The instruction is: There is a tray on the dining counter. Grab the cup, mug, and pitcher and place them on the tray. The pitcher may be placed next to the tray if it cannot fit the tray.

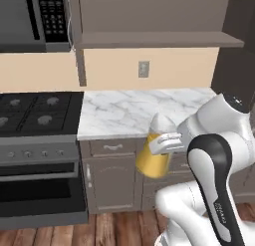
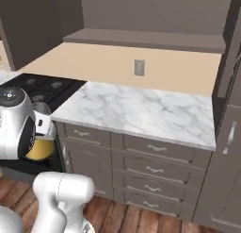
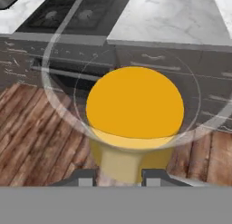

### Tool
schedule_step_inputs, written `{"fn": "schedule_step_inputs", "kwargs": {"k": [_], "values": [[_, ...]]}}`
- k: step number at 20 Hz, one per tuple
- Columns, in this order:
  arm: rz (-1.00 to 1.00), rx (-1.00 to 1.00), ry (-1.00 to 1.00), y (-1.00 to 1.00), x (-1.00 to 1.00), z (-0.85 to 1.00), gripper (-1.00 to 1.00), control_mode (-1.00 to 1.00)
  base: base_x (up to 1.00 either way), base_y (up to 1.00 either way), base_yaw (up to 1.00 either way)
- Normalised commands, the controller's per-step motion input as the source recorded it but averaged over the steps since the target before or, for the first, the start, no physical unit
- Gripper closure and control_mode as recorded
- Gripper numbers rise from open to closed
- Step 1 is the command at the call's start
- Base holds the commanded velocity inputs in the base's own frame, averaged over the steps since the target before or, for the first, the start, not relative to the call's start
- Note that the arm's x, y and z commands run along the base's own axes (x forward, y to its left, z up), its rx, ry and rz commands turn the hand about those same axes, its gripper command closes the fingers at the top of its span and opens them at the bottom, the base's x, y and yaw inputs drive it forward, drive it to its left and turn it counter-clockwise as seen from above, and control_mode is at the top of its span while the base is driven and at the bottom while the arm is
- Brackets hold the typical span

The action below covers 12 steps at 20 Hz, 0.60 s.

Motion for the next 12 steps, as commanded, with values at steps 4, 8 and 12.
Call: {"fn": "schedule_step_inputs", "kwargs": {"k": [4, 8, 12], "values": [[0.0, 0.0, 0.0, 0.0, 0.0, 0.0, 1.0, 1.0, -0.56, 0.89, 0.48], [0.0, 0.0, 0.0, 0.0, 0.0, 0.0, 1.0, 1.0, -0.33, 1.0, 0.69], [0.0, 0.0, 0.0, 0.0, 0.0, 0.0, 1.0, 1.0, -0.34, 1.0, 0.7]]}}
